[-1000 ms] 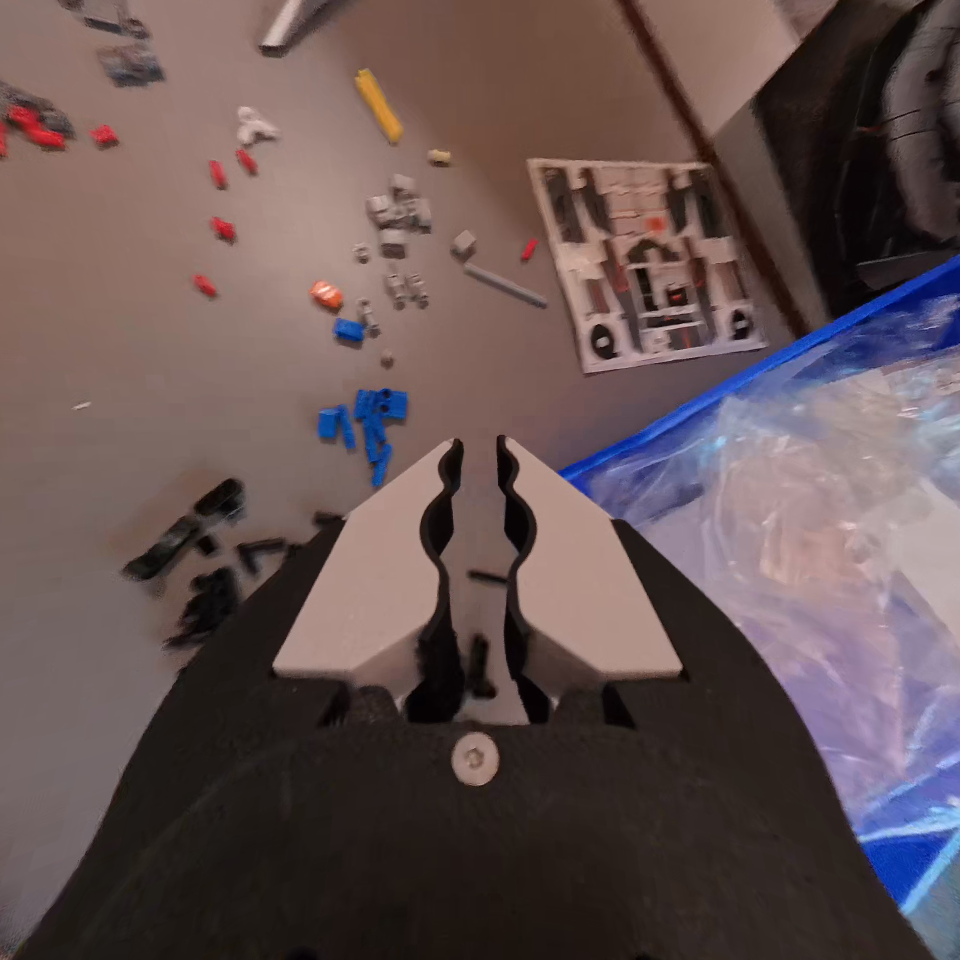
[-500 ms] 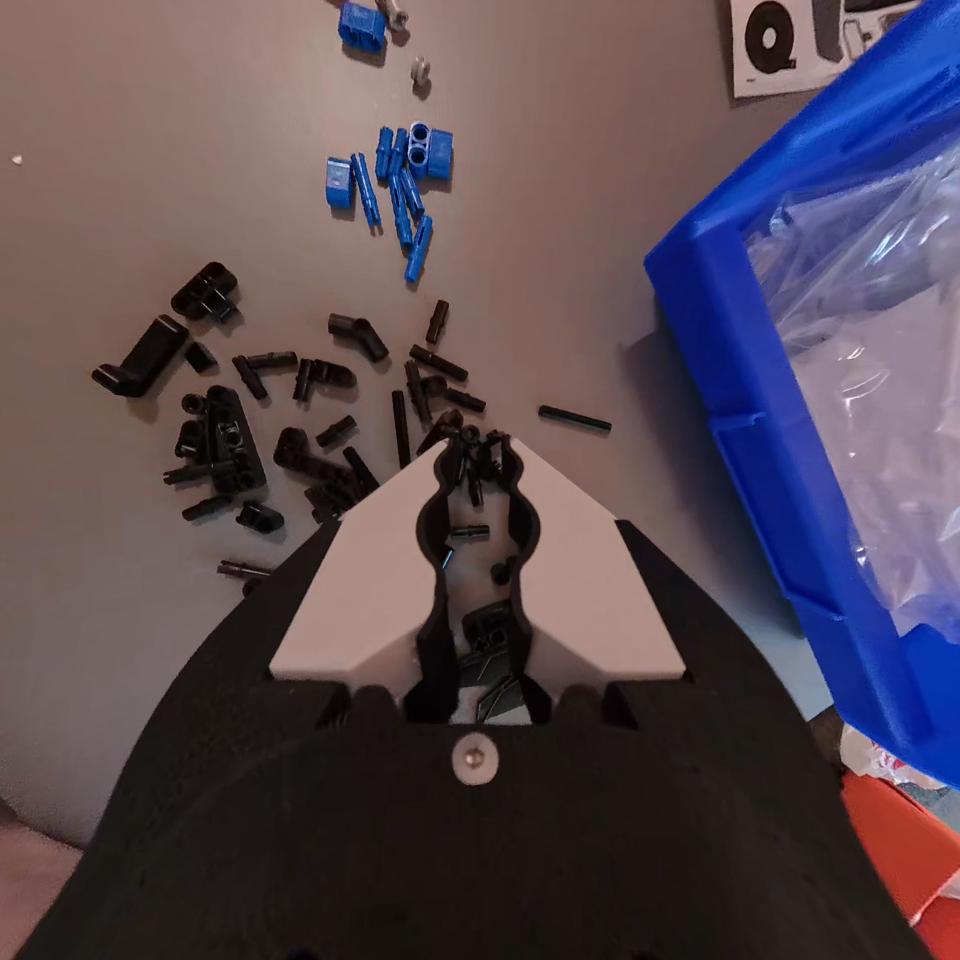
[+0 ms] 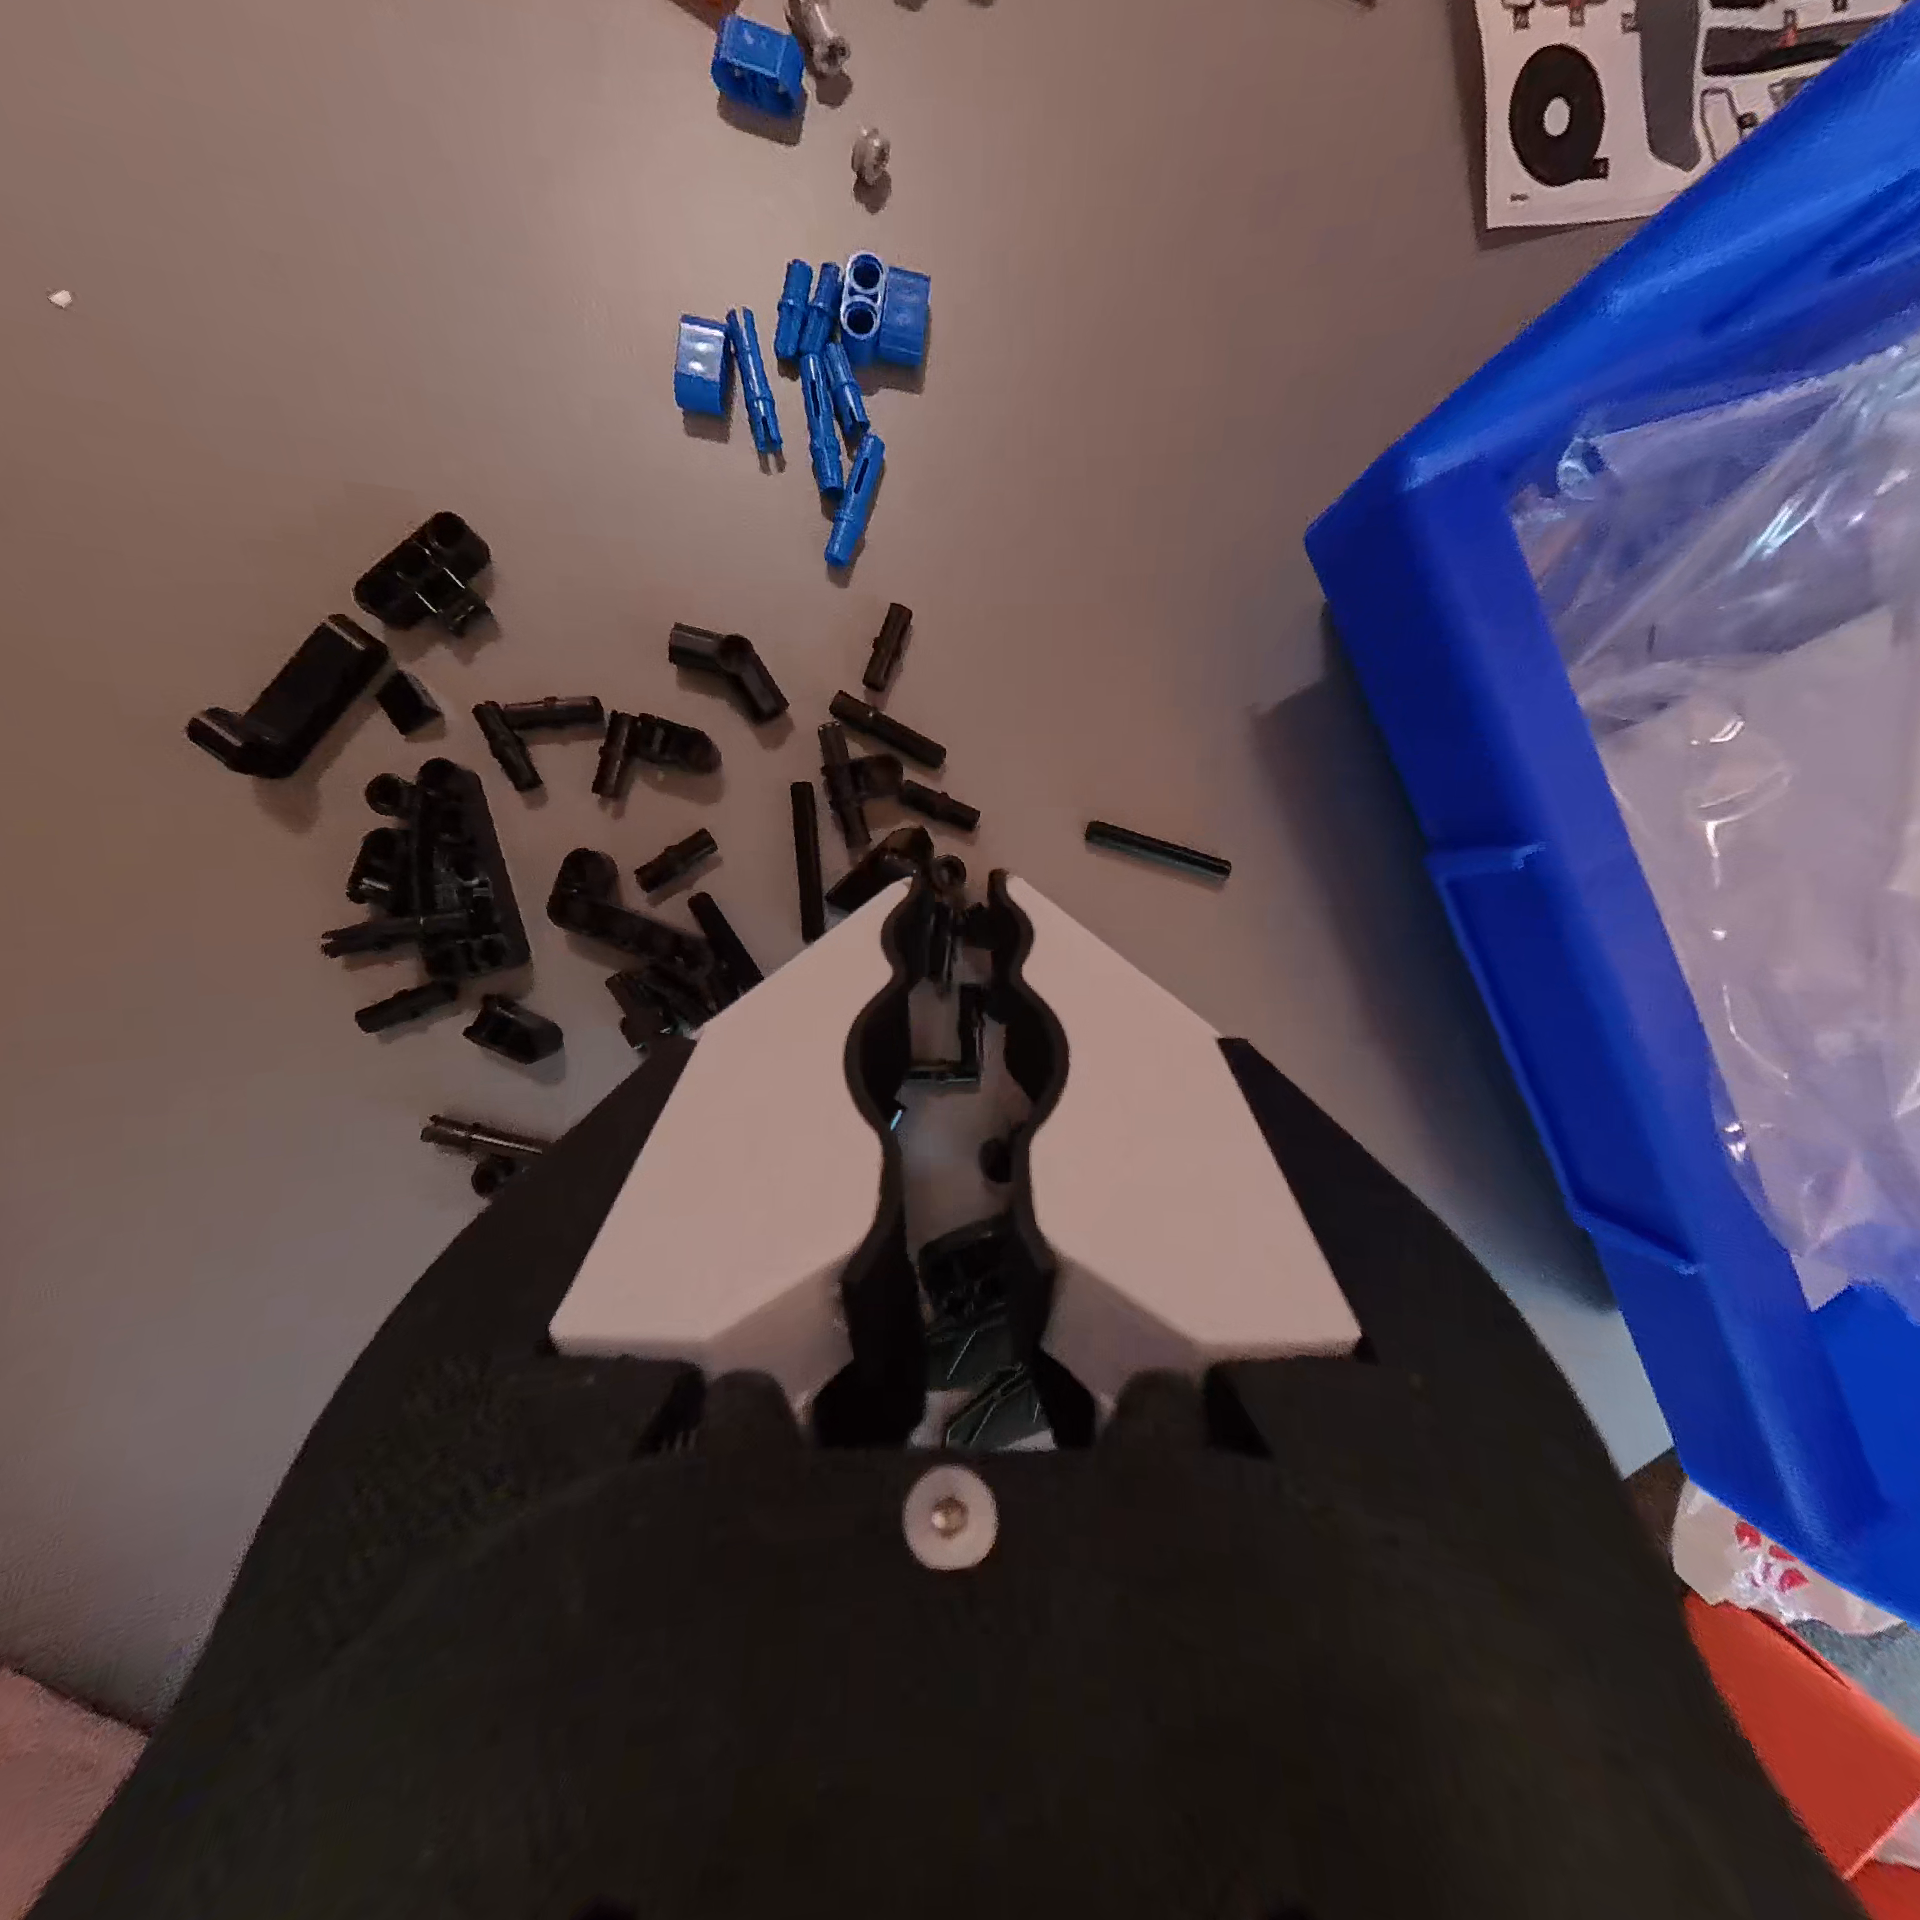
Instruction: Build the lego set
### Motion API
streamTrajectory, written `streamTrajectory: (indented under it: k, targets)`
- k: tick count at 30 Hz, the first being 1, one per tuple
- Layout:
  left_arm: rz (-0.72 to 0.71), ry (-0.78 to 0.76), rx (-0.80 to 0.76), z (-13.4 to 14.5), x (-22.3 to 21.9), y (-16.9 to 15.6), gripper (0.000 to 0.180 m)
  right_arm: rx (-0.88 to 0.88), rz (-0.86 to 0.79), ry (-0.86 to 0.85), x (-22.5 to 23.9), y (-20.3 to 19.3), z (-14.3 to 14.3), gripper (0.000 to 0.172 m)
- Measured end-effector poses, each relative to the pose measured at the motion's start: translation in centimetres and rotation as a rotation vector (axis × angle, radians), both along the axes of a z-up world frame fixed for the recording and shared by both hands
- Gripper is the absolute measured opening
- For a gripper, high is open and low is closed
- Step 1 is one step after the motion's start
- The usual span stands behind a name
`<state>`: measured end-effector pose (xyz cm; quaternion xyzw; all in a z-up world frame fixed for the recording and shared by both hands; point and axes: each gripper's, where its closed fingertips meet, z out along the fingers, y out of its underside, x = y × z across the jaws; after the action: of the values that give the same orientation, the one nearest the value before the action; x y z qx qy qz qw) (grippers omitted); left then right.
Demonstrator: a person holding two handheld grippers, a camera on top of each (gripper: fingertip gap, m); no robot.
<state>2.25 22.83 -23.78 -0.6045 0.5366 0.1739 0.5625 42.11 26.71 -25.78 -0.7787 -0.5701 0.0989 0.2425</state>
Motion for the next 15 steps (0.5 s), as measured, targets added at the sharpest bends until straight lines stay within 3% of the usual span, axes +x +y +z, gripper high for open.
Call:
streamTrajectory:
  k: [8, 15]
  targets:
    - [-0.003, 0.005, -0.001, -0.06, 0.03, -0.03, 0.000, 0.001, 0.031, -0.003, -0.51, 0.05, -0.49, 0.005]
    - [-0.003, 0.010, -0.002, -0.14, 0.04, -0.03, 0.000, 0.002, 0.021, -0.003, -0.60, 0.32, -0.64, 0.012]
